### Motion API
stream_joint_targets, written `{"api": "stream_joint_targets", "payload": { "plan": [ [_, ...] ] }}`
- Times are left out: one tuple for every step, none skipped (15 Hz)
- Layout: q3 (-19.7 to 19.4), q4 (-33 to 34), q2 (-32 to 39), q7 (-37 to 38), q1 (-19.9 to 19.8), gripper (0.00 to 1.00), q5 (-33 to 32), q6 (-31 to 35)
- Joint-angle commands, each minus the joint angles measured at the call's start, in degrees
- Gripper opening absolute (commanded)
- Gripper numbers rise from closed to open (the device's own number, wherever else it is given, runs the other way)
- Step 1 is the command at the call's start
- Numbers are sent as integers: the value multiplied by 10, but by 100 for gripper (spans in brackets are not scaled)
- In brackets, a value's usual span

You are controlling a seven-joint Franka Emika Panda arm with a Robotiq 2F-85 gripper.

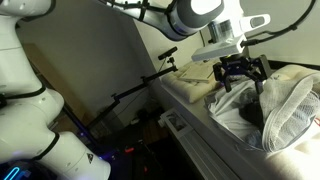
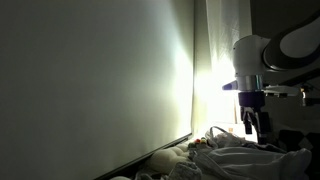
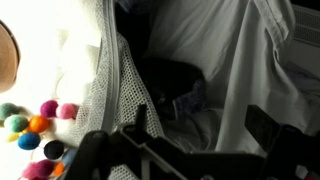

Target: Take the pair of socks out of the bag then move the bag slightly forward

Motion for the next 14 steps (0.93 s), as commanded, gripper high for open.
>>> {"api": "stream_joint_targets", "payload": {
  "plan": [
    [-1,-10,-1,0,-6,100,29,4],
    [0,-14,-1,-9,-10,100,39,3],
    [-3,-16,-1,-3,-9,100,37,-5],
    [-1,-20,0,-9,-14,100,47,-5],
    [-3,-21,2,-4,-15,100,50,-6],
    [-3,-21,5,-6,-18,100,58,-10],
    [-7,-21,8,7,-18,100,58,-9],
    [-8,-19,12,18,-20,100,69,-10],
    [-10,-18,15,35,-22,100,82,-8],
    [-10,-19,16,54,-26,100,103,-1],
    [-10,-18,18,67,-30,100,123,-3],
    [-13,-18,19,87,-29,100,134,0],
    [-16,-20,19,102,-28,100,142,6],
    [-17,-20,19,113,-28,100,147,7]
  ]
}}
